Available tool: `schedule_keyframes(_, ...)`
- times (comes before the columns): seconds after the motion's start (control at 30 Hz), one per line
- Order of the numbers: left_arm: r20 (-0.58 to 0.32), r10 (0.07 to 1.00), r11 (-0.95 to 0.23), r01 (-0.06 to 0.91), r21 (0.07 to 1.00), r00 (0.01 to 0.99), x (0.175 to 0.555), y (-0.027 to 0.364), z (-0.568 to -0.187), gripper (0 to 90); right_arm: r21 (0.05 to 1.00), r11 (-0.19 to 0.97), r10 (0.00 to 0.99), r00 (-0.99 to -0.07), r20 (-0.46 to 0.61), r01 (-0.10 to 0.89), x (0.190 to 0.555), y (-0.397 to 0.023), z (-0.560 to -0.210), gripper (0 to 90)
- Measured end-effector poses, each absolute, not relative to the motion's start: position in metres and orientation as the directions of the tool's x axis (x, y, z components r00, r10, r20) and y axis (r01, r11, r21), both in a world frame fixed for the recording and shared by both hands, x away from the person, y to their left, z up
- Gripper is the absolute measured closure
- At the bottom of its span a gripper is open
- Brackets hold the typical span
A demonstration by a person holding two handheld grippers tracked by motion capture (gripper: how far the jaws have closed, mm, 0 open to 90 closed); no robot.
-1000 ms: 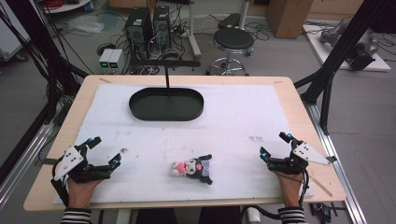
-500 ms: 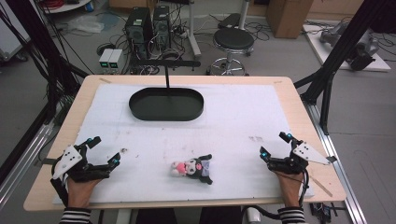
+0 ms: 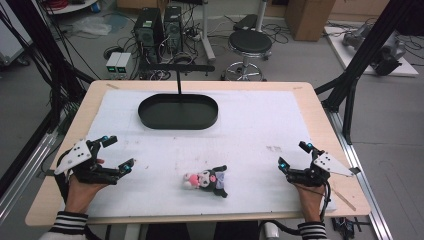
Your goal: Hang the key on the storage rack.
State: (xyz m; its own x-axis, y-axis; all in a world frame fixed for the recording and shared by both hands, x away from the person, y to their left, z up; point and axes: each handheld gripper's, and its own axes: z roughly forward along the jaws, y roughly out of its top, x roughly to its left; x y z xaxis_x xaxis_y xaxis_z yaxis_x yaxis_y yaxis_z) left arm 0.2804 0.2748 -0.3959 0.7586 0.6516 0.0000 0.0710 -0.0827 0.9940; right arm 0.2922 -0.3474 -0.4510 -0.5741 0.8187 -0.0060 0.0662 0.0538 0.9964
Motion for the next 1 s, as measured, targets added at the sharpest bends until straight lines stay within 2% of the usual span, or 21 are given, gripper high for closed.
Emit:
schedule_keyframes(0.2,0.011,0.581,-0.191,0.123,0.974,0.814,0.293,0.257,-0.371,1.7,0.996,0.054,0.819,-0.574,-0.006,0.067,0.292,-0.348,-0.451,0.4)
schedule_keyframes(0.53,0.047,0.481,-0.335,0.134,0.933,0.875,0.306,0.224,-0.345,1.7,0.996,0.058,0.819,-0.574,-0.012,0.062,0.292,-0.347,-0.451,0.4)
schedule_keyframes(1.0,0.082,0.340,-0.488,0.101,0.867,0.937,0.314,0.183,-0.345,1.7,0.996,0.055,0.819,-0.574,-0.007,0.066,0.292,-0.347,-0.451,0.5)
